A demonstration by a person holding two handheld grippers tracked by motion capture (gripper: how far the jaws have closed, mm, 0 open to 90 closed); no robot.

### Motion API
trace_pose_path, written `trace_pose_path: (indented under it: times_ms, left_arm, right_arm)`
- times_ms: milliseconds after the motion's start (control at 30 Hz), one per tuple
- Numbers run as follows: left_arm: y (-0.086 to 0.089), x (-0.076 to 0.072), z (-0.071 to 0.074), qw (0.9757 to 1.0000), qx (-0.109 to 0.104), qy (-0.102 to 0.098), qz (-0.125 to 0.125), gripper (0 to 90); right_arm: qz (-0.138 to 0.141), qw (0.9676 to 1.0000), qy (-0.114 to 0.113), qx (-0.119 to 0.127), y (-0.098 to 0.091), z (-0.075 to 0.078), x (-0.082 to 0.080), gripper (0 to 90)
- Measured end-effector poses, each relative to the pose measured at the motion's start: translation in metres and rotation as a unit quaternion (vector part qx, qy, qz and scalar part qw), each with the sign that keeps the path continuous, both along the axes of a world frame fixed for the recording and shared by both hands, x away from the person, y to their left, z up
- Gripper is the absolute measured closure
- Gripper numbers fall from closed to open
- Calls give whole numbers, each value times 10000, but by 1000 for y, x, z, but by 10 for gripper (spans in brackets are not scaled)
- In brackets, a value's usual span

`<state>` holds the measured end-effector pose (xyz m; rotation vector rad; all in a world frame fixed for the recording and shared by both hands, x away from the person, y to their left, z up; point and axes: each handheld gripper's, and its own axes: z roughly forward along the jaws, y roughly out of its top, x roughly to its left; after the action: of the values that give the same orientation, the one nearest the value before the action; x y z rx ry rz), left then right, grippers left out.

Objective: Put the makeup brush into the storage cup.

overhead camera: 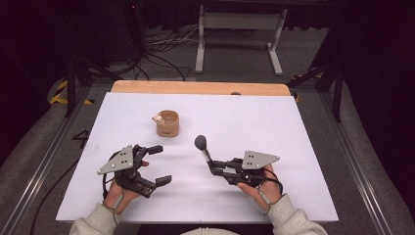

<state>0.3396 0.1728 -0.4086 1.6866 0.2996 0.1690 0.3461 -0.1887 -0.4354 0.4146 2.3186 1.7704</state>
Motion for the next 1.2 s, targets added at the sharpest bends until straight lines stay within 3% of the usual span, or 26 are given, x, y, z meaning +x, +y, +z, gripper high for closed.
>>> trace_pose_path:
  times_ms: [333, 800, 1167, 1200]
  left_arm:
    - [-21, 8, 12, 9997, -5, -29, -241, 32]
    - [-55, 21, 20, 9985, -89, 103, -523, 21]
    - [-69, 26, 16, 9984, -90, 208, -511, 95]
    - [-69, 26, 16, 9985, -90, 214, -499, 137]
  right_arm:
    - [43, 10000, -12, -42, 1, -1, -2, 753]
    - [89, 9999, -19, -57, 4, -1, -4, 753]
    - [112, 9999, -18, -31, 6, -2, -6, 753]
    - [110, 9999, -18, -41, 6, -3, -6, 753]
